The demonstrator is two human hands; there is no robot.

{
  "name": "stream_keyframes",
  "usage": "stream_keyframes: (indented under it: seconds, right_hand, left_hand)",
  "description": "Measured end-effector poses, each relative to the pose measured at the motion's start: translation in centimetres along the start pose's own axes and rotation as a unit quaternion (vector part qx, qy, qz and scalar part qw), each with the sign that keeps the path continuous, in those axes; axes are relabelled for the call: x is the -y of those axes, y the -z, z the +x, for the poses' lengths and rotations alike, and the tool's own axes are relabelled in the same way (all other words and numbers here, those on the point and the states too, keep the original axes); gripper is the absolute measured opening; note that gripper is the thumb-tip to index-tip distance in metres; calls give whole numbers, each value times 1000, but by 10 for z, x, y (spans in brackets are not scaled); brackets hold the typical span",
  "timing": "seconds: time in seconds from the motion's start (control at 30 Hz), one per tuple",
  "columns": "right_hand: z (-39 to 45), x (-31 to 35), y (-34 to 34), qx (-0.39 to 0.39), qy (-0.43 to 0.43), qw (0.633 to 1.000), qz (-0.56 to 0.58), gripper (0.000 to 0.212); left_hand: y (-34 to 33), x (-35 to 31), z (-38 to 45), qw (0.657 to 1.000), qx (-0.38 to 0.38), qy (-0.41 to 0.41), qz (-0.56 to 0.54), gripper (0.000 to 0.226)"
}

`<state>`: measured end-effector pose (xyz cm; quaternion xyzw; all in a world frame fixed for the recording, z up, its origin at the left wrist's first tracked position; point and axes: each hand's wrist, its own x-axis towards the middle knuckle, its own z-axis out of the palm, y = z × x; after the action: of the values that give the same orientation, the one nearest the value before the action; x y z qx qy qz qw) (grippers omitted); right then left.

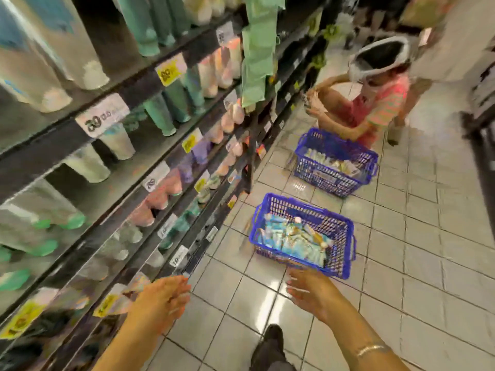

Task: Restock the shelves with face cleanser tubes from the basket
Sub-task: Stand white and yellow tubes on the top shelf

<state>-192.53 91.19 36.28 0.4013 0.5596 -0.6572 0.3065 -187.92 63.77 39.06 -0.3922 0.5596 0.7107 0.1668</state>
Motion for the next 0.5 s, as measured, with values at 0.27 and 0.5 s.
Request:
stream_keyframes:
  seconds: [0.27, 0.5]
  right_hand:
    - [99, 56, 94, -98, -48, 994, -4, 7]
    - [182, 79, 141, -151, -99, 983, -28, 7]
  left_hand:
    - [-125, 4, 113, 992, -7, 56, 116, 15]
    - [-210, -11, 204, 983, 15, 91, 156, 14]
